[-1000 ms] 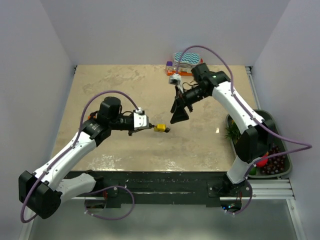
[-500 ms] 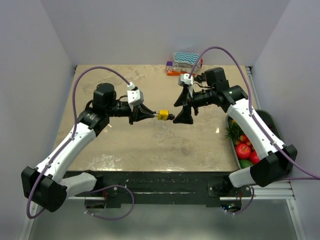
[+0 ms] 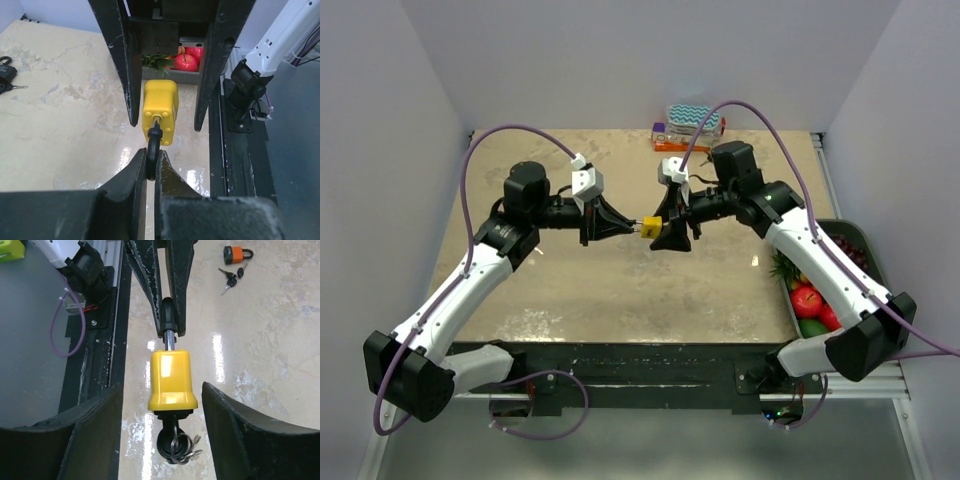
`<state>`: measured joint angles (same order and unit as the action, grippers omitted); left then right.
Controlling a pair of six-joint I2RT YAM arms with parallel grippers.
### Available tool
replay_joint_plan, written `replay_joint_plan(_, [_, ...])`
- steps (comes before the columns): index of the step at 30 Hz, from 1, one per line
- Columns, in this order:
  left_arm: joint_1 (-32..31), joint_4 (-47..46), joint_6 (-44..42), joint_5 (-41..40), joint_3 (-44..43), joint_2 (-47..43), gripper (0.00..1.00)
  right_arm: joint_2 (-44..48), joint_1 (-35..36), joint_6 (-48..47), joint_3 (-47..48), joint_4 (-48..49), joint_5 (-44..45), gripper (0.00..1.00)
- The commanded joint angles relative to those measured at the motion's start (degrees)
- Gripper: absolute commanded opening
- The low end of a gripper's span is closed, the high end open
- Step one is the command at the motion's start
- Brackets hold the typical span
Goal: Lock with the key
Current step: Lock the lock.
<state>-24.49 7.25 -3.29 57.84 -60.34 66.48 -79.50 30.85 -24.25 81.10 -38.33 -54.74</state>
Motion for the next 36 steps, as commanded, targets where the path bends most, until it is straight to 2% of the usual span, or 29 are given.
replay_joint_plan(1, [0.0,-6.4,4.7,2.4,-1.1,-1.4,0.00,0.4,0.2,0.8,-0.1,2.5,1.2,0.54])
replay_joint_plan(6, [-0.1,-6.3,4.7,1.9,-0.5,-1.7,0.00,0.3,0.3,-0.6,0.4,1.4,1.2,0.30])
replay_joint_plan(7, [-0.1,-6.2,4.6,1.8,-0.4,-1.8,0.00,0.3,0.3,-0.9,0.4,1.4,1.2,0.23])
replay_joint_plan(8, [-0.2,-6.3,4.7,1.7,-0.2,-1.7,0.00,0.5,0.4,-1.1,0.4,1.4,1.3,0.12])
replay_joint_plan(10, [-0.9,-6.4,4.3,1.6,-0.3,-1.6,0.00,0.7,0.6,-1.3,0.4,1.5,1.3,0.00])
replay_joint_plan(16, [-3.2,-2.9,0.9,0.2,-1.0,-0.9,0.02,1.5,0.8,-1.2,0.4,2.1,1.7,0.00])
replay_joint_plan(18, [-2.8,3.1,-3.0,-1.9,-2.2,-0.7,0.09,2.1,0.8,-1.7,0.1,1.5,1.7,0.00])
replay_joint_plan(22, [-0.3,12.7,-11.5,-1.9,-4.4,-0.4,0.30,3.0,0.8,-2.3,-0.9,0.4,2.3,0.00])
replay_joint_plan(23, [-0.2,16.5,-15.9,-2.3,-5.5,-0.6,0.34,3.3,0.7,-2.3,-1.3,0.5,2.4,0.00])
replay_joint_plan(25, [-0.2,18.5,-18.6,-2.7,-5.9,-0.9,0.41,3.6,0.8,-2.2,-1.5,0.7,2.4,0.00])
replay_joint_plan(28, [-0.2,18.8,-20.2,-3.1,-5.7,-2.2,0.45,3.5,0.8,-2.2,-1.5,0.6,2.4,0.00])
replay_joint_plan(36, [-0.3,13.5,-16.3,-2.2,-4.0,-2.7,0.45,2.8,0.7,-0.8,-0.9,2.1,1.8,0.00])
